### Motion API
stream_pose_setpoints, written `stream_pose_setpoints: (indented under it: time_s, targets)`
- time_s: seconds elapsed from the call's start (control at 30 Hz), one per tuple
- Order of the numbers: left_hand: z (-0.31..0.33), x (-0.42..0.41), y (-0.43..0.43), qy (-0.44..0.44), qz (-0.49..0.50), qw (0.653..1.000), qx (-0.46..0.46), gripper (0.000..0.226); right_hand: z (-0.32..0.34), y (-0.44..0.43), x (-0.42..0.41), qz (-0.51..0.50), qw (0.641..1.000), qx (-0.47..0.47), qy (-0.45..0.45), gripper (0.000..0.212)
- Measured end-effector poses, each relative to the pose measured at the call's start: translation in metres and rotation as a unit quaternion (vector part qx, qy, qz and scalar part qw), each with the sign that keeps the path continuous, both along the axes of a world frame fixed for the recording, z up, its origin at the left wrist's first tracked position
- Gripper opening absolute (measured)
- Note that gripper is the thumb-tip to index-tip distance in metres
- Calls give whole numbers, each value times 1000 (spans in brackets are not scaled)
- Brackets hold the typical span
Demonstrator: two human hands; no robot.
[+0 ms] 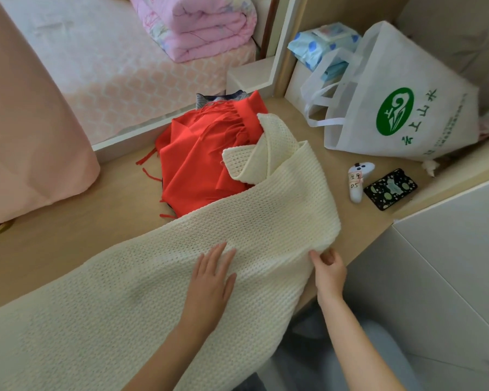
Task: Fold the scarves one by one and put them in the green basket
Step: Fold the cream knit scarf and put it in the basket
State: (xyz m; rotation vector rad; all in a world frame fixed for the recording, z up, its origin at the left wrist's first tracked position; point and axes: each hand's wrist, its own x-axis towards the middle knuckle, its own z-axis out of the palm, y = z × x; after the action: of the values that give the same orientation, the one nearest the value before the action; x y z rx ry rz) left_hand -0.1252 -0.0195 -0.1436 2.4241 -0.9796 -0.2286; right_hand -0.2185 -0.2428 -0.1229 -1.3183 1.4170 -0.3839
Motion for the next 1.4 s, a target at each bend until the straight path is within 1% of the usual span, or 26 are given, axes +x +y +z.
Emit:
stream_pose_setpoints:
  time_s: [0.07,0.13,0.2,0.27,0.3,0.37,0.4,0.43,0.5,0.57,0.6,0.67,0.7,0.73,0.8,0.87,0.9,0.97,1.0,1.07,1.13,1.2,1.23,1.3,1.33,1.4]
  targets:
    - [12,0,-23,35,2,998,-49,46,10,3,12,-22,998,5,-62,13]
    - [33,3,-46,114,39,986,-114,43,22,14,24,4,994,-84,-66,10]
    - [55,8,-70,264,102,942,-179,43,32,31,31,88,976,-192,-55,17]
    - [68,13,-94,397,146,876,-232,47,35,53,35,217,949,-224,-54,26]
    - [70,17,-104,422,154,862,-234,50,33,63,37,284,932,-220,-52,32]
    - [64,25,-116,406,158,878,-201,49,28,76,35,372,902,-215,-42,45]
    - [57,30,-118,390,165,886,-187,42,24,79,32,378,901,-207,-46,47]
    - [51,35,-119,380,180,889,-182,33,22,79,28,359,912,-190,-54,45]
    - [42,44,-117,364,210,887,-191,21,23,74,18,262,954,-132,-60,35]
    - [41,51,-113,347,222,886,-214,20,21,59,13,143,986,-60,-55,30]
    - [42,53,-112,351,224,881,-225,20,19,51,14,111,992,-16,-53,36]
    - [49,54,-111,399,223,853,-252,22,20,39,22,116,990,66,-49,49]
    - [54,53,-111,434,218,834,-263,22,22,35,28,127,984,107,-63,48]
    - [58,51,-112,463,213,818,-268,21,25,33,34,128,976,154,-89,37]
    - [63,51,-114,485,212,804,-271,21,34,30,43,100,948,256,-158,26]
    - [68,54,-116,494,211,793,-287,22,38,27,45,66,924,321,-199,27]
    - [70,56,-118,497,213,788,-293,22,40,26,44,49,923,327,-199,29]
    - [70,59,-120,478,229,791,-304,22,42,21,40,-18,947,268,-179,26]
    - [70,61,-121,459,237,796,-317,21,44,16,36,-69,963,199,-169,23]
    - [70,59,-124,418,228,815,-330,19,56,3,23,-138,979,-15,-152,17]
    - [68,52,-130,374,186,859,-297,12,68,-4,9,-103,956,-243,-125,10]
    - [59,41,-135,307,117,921,-211,14,61,-6,1,-12,934,-355,-44,7]
    - [52,35,-135,251,74,951,-166,21,50,-5,1,55,932,-358,9,11]
    - [38,27,-133,148,13,982,-114,32,23,-2,-5,148,952,-259,75,15]
    - [35,27,-131,123,5,987,-105,34,15,-3,-7,136,970,-189,66,18]
    - [36,31,-128,103,15,989,-105,33,8,-11,-11,24,994,-107,15,29]
